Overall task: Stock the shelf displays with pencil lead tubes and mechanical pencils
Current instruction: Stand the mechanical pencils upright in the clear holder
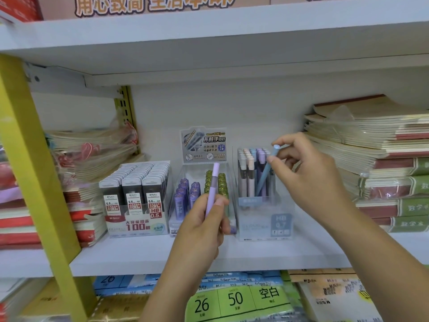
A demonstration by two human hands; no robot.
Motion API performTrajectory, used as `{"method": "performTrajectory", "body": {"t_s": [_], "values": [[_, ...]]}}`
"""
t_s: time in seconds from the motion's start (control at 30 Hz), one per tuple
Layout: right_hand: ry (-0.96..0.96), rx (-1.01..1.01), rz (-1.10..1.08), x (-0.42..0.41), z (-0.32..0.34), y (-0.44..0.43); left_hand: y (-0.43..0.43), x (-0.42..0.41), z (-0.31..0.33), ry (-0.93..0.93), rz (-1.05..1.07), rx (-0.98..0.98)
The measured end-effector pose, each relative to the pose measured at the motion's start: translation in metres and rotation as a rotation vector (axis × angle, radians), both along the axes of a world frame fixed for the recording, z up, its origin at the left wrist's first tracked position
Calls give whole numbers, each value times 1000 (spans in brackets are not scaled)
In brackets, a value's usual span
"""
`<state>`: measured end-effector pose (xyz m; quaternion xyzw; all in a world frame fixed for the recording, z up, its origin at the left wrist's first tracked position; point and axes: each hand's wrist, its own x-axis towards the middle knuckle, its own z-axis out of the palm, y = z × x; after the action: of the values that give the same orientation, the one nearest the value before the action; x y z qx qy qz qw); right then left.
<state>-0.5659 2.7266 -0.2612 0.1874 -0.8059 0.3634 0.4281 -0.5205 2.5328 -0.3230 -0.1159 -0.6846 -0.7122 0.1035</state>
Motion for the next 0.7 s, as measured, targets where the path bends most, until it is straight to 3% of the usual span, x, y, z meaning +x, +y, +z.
{"method": "performTrajectory", "body": {"t_s": [0.43, 0.6, 0.7], "values": [[-15, 114, 8, -4, -2, -2, 0, -2, -3, 41, -5, -64], [84, 186, -138, -16, -4, -7, -1, -3, -4, 45, -4, -74], [23, 221, -202, -20, -5, -6, 0, -4, -5, 45, -6, -78]]}}
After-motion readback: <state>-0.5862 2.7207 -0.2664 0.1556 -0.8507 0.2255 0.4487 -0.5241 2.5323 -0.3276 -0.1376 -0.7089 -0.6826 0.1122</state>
